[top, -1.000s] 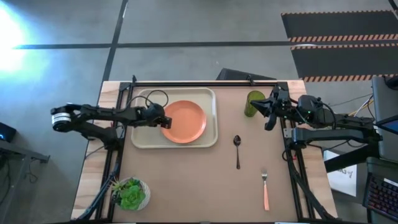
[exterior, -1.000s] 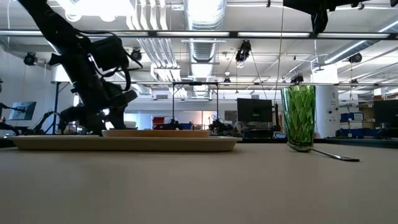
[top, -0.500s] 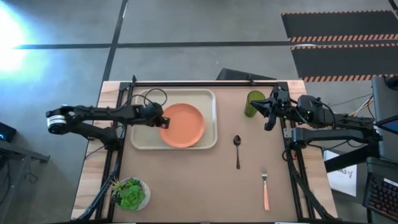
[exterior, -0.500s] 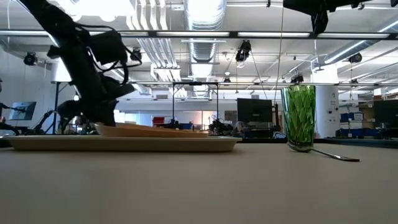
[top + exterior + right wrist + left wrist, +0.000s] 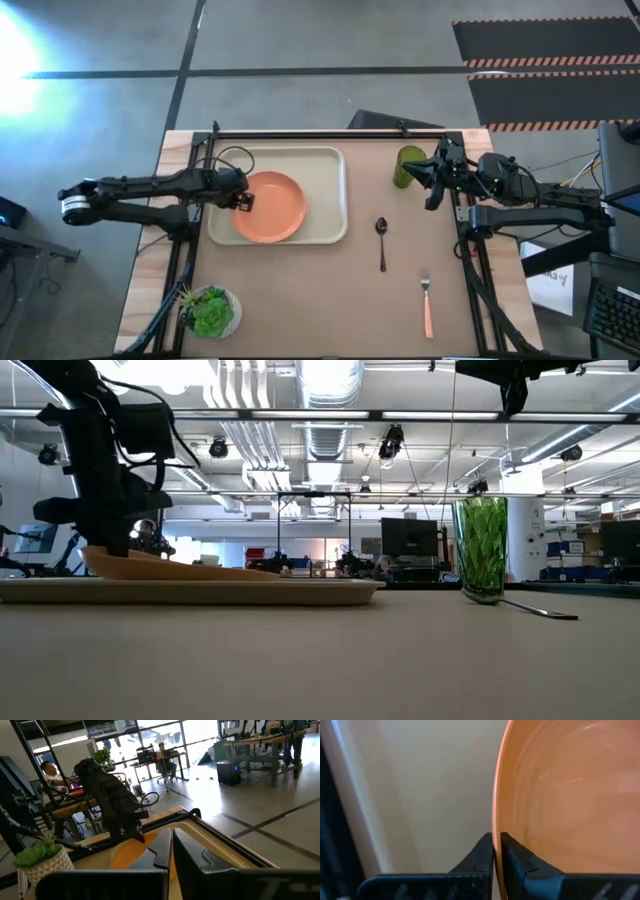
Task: Pick and place plate/cup/fork/spoon on tray
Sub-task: Put the orange plate on the bottom left of the white serving tray, then put the green glass on the white serving tray to the right of the orange plate
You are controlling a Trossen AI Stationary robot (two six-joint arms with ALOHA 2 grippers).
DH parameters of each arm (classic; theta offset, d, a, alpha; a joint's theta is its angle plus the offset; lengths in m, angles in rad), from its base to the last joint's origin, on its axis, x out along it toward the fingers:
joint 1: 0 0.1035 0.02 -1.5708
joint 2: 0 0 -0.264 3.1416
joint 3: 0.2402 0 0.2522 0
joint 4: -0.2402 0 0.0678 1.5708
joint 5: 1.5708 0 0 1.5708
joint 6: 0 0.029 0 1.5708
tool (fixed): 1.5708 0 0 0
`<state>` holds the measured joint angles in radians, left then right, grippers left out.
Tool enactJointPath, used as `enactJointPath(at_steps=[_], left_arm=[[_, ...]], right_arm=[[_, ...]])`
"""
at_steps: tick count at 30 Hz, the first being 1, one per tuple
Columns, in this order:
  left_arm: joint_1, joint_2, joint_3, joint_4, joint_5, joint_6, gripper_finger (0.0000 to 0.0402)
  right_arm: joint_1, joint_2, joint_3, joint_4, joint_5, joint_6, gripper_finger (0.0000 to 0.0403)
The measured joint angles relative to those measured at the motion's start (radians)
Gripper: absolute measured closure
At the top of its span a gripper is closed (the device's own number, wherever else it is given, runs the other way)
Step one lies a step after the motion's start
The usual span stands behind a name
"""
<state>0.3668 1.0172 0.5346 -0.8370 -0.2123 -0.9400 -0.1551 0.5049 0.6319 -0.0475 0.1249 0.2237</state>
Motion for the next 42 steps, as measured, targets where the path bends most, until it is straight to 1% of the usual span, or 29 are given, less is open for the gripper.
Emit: enactJointPath(at_steps=[7,9,16,20,25,32,34,37,42], left_arm=[[0.000,0.003,-0.010,-0.009,-0.003,0.001,0.0397],[0.000,0.003,-0.017,-0.011,-0.003,0.003,0.0385],[-0.001,0.005,-0.039,-0.027,-0.003,0.012,0.0321],[-0.001,0.005,-0.035,-0.020,-0.035,0.011,0.0294],[0.000,-0.002,-0.006,-0.015,-0.088,0.007,0.0272],[0.000,-0.041,0.059,-0.008,-0.095,0.014,0.0261],[0.000,-0.064,0.087,0.030,-0.092,0.055,0.0261],[0.000,-0.101,0.130,0.134,-0.092,0.138,0.0260],[-0.001,-0.169,0.159,0.360,-0.088,0.278,0.0260]], right_arm=[[0.000,0.000,0.000,0.000,0.000,0.000,0.0394],[0.000,0.000,0.000,0.000,-0.001,0.000,0.0394],[0.000,0.000,0.000,0.000,-0.001,0.000,0.0394],[0.000,0.000,0.000,0.000,-0.001,0.000,0.0394],[0.000,0.000,0.000,0.000,-0.001,0.000,0.0394],[0.000,0.000,0.004,-0.020,-0.001,-0.013,0.0394],[0.000,0.003,0.039,-0.107,0.008,0.017,0.0394],[0.000,0.035,0.138,-0.308,0.053,0.067,0.0394],[-0.001,0.150,0.385,-0.643,0.137,0.079,0.0394]])
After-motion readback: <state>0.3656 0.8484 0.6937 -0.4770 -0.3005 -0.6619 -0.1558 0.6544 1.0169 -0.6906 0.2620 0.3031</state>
